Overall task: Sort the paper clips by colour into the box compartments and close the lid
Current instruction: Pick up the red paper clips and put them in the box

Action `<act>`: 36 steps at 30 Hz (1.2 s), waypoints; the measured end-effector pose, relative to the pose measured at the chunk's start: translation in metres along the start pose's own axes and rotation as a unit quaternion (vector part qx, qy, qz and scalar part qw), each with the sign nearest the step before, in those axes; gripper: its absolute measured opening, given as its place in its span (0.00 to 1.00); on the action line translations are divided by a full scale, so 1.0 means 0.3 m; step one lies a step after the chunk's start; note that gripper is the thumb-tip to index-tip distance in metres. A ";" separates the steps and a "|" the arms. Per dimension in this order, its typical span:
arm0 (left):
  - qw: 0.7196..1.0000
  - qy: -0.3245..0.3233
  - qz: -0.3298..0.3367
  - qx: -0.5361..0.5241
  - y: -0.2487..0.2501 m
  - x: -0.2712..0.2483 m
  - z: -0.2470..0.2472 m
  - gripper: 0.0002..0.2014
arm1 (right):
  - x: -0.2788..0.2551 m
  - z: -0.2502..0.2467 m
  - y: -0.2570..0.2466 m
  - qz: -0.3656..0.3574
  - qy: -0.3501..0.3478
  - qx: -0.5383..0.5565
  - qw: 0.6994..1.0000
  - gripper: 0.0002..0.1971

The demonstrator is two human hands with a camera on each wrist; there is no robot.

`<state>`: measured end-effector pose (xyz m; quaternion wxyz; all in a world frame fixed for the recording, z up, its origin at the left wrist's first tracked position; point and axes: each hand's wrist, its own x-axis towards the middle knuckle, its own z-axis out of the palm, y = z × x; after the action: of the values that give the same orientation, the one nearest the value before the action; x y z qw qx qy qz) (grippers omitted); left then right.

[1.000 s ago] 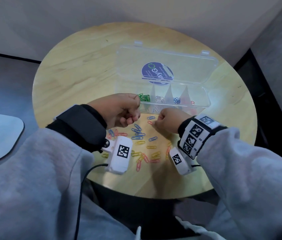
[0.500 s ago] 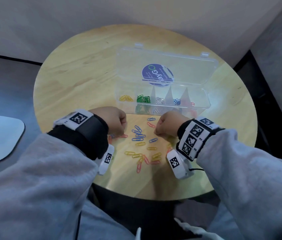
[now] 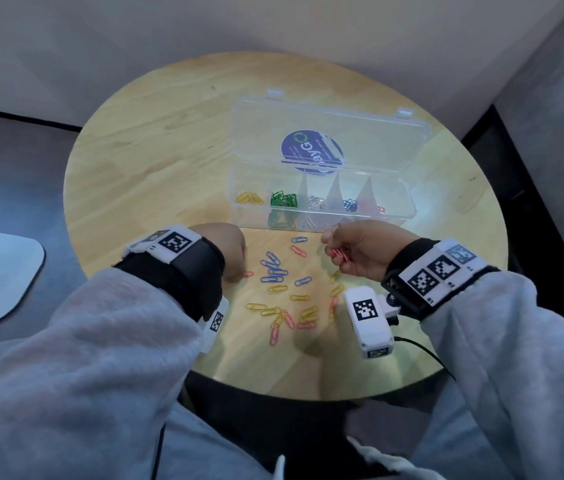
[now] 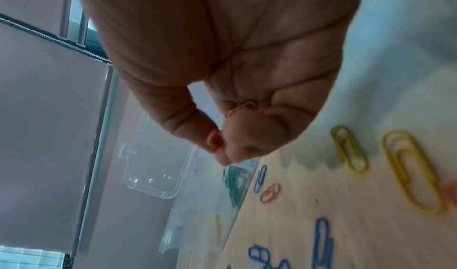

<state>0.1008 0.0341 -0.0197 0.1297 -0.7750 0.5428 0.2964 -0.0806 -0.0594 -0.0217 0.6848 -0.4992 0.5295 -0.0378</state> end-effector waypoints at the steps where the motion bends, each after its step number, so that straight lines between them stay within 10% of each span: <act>1: 1.000 0.000 0.003 -0.008 -0.004 0.000 0.002 0.11 | 0.000 0.004 0.003 0.003 0.001 0.007 1.000 0.11; 10: 0.972 0.011 0.051 -0.230 -0.075 -0.028 -0.075 0.13 | 0.026 0.039 0.000 -0.060 0.054 -0.295 0.952 0.07; 14: 0.918 -0.004 0.095 -0.385 -0.094 -0.033 -0.090 0.14 | 0.036 0.068 0.001 -0.094 0.098 -0.427 0.894 0.03; 28: 0.767 -0.097 0.083 -0.629 -0.112 -0.038 -0.121 0.15 | 0.042 0.105 0.008 -0.124 0.104 -0.527 0.834 0.08; 32: 0.778 -0.089 0.063 -0.619 -0.105 -0.039 -0.118 0.15 | 0.039 0.111 0.011 -0.115 0.092 -0.552 0.821 0.05; 36: 0.879 -0.009 -0.011 -0.476 -0.099 -0.024 -0.105 0.07 | 0.039 0.112 0.008 -0.087 0.085 -0.571 0.812 0.06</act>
<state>0.1365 0.0344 0.0059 -0.2467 -0.7464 0.3264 0.5249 -0.0508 -0.0434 -0.0335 0.2230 -0.8394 0.4658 0.1695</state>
